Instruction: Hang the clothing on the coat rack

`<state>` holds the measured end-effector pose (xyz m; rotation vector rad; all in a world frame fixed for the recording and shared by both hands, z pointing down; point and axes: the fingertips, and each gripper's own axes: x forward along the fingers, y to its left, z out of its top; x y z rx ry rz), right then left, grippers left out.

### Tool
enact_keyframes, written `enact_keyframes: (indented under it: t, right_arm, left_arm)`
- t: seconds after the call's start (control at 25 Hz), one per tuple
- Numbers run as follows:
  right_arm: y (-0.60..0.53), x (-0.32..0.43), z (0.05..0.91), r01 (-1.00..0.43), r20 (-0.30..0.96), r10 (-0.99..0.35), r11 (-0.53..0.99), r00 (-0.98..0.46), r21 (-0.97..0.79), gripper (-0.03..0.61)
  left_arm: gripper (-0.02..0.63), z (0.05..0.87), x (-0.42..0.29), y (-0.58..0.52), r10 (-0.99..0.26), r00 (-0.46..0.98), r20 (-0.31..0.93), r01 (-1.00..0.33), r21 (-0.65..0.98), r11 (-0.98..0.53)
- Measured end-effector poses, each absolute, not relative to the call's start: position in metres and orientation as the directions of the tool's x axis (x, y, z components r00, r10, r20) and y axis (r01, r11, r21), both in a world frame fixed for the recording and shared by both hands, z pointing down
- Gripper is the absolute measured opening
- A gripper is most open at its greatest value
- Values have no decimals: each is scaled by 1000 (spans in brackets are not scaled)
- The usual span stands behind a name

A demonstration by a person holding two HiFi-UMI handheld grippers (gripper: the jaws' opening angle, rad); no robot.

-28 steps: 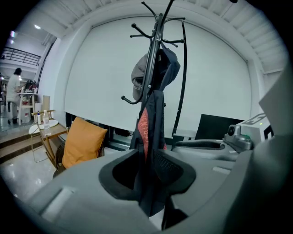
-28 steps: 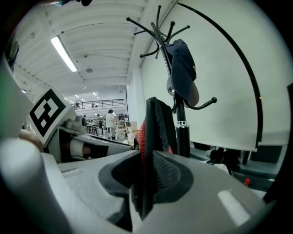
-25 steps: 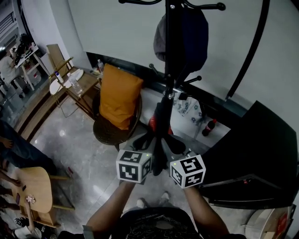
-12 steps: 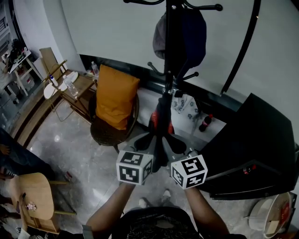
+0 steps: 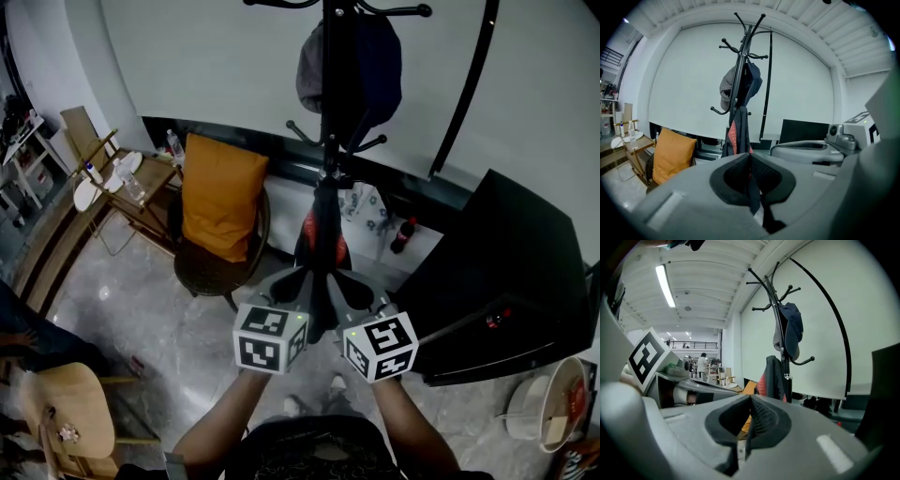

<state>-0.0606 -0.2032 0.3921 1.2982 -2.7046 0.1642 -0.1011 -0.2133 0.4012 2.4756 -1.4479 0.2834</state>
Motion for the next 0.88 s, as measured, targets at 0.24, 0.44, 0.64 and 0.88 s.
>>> enact_keyframes:
  t: [0.24, 0.44, 0.64, 0.88]
  right_arm:
    - [-191, -63, 389, -800, 168, -786, 599, -595, -27, 2]
    - [-185, -63, 386, -809, 166, -797, 587, -581, -14, 2]
    - [-183, -64, 385, -817, 167, -805, 577, -570, -8, 2]
    - [-181, -69, 385, -822, 165, -811, 570, -562, 4, 2]
  left_arm:
    - [6, 397, -102, -203, -807, 521, 278, -853, 138, -503]
    - [6, 394, -103, -199, -801, 535, 269, -844, 140, -517]
    - [6, 396, -102, -195, -784, 558, 272, -829, 150, -539]
    - [6, 396, -107, -193, -781, 565, 265, -824, 148, -547]
